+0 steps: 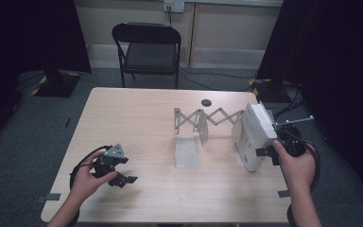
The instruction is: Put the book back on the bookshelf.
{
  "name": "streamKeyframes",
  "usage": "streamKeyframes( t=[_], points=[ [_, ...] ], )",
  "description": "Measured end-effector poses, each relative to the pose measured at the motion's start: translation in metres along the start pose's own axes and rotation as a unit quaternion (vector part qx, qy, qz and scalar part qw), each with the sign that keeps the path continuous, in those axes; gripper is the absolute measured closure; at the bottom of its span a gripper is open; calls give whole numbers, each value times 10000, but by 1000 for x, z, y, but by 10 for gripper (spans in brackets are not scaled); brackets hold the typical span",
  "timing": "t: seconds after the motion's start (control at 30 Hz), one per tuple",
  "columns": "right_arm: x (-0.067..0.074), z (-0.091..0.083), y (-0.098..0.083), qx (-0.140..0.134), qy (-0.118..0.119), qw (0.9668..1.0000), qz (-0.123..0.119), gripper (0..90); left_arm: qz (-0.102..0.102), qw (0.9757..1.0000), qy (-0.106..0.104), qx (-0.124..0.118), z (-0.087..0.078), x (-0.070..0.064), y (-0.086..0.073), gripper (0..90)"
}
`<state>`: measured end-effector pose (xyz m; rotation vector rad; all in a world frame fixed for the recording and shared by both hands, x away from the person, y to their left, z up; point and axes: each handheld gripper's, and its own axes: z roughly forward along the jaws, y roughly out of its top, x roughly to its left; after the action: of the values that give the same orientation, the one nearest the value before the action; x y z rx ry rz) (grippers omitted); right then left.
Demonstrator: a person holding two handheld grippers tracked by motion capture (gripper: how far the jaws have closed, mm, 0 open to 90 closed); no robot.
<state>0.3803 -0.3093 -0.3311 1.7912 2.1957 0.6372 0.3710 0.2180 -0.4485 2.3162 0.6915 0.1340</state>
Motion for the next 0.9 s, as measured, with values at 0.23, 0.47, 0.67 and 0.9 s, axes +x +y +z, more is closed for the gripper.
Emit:
streamKeyframes(
  t=[0.23,0.47,0.67,0.9],
  points=[
    [3,-1,-4,-51,41,10000,-59,188,-4,10000,-3,9,0,0,1,150],
    [4,-1,-10,-58,87,9999,-75,185,-3,10000,4,-5,-1,0,0,150],
    [4,2,-16,-48,135,9998,-106,185,-3,10000,30,18,-2,1,-2,150],
    [7,8,-23,-54,240,9996,-154,185,-12,10000,28,8,-2,1,-1,150]
  ],
)
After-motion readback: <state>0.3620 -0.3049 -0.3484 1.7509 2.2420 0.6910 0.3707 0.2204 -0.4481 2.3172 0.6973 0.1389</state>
